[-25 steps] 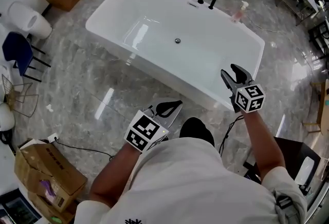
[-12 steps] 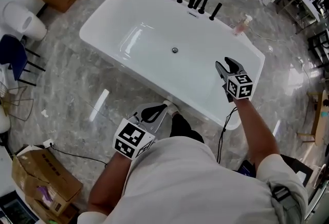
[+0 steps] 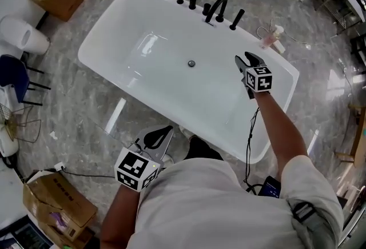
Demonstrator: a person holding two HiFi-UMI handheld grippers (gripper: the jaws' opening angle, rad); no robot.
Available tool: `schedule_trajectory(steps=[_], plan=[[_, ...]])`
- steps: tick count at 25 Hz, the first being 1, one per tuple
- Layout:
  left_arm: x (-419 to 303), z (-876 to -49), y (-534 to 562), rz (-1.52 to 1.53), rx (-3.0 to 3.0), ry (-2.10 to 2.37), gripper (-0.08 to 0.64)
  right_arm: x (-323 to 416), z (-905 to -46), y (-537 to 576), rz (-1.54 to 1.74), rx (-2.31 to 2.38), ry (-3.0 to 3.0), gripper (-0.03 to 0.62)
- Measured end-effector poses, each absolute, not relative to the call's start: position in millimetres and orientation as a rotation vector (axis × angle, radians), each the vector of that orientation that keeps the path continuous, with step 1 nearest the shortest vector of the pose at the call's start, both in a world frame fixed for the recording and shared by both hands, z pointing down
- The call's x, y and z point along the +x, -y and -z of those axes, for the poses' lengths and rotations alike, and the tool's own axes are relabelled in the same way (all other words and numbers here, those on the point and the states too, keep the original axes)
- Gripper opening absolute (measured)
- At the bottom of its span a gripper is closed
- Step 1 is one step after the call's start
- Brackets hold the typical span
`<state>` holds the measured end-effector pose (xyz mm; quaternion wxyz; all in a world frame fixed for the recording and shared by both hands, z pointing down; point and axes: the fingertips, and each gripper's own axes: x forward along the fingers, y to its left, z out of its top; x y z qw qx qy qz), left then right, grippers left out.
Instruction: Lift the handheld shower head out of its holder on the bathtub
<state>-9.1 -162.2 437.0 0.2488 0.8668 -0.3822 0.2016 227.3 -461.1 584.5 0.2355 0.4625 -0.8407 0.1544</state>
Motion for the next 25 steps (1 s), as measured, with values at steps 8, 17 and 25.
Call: schedule_trajectory(steps=[8, 17, 25], plan=[[17, -455, 217, -0.634, 2.333, 1.0, 0.006, 245, -619, 560, -0.455, 1.303, 2.265, 0.207], [27, -480, 258, -0.685, 2.287, 0.945, 0.006, 252, -672, 633, -0.513, 1.33, 2.207, 0.207], [49, -525, 283, -0.738, 2.255, 0.831, 0.006, 266, -723, 685, -0.565, 1.378, 2.141, 0.213]])
